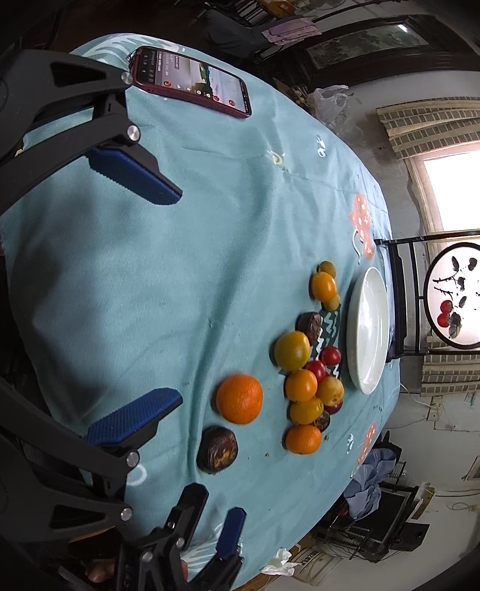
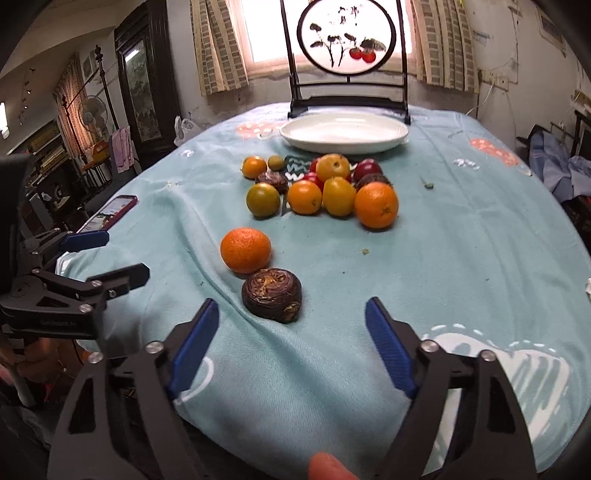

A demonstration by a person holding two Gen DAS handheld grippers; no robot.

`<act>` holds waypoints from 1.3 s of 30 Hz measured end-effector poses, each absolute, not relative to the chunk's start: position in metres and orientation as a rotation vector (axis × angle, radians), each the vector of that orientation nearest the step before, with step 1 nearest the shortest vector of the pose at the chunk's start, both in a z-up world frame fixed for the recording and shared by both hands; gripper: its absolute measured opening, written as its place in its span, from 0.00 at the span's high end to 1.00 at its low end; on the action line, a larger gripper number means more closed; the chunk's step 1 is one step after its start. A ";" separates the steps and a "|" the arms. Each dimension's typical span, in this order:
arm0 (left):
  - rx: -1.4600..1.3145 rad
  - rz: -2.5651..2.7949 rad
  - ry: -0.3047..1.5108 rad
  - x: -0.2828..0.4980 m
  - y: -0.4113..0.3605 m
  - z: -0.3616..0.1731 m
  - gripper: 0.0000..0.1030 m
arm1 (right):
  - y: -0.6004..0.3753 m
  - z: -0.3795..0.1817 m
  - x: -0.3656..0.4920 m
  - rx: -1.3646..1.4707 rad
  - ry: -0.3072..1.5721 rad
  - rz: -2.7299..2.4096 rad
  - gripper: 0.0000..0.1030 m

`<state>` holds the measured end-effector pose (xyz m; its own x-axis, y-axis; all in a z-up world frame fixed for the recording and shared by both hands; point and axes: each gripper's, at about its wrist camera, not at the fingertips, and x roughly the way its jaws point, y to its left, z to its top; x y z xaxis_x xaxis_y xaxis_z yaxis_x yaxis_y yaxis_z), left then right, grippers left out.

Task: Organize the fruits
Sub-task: 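Grasp the dark brown fruit with the right tool while the left tool grasps the orange, then carry both fruits to the white plate and release them there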

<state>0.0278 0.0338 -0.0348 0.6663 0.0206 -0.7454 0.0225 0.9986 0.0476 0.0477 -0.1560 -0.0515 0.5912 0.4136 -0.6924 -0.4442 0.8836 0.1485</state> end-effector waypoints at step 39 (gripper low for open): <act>0.057 -0.310 0.939 0.115 -0.033 -0.067 0.47 | -0.216 -0.066 0.080 0.155 0.824 0.502 0.57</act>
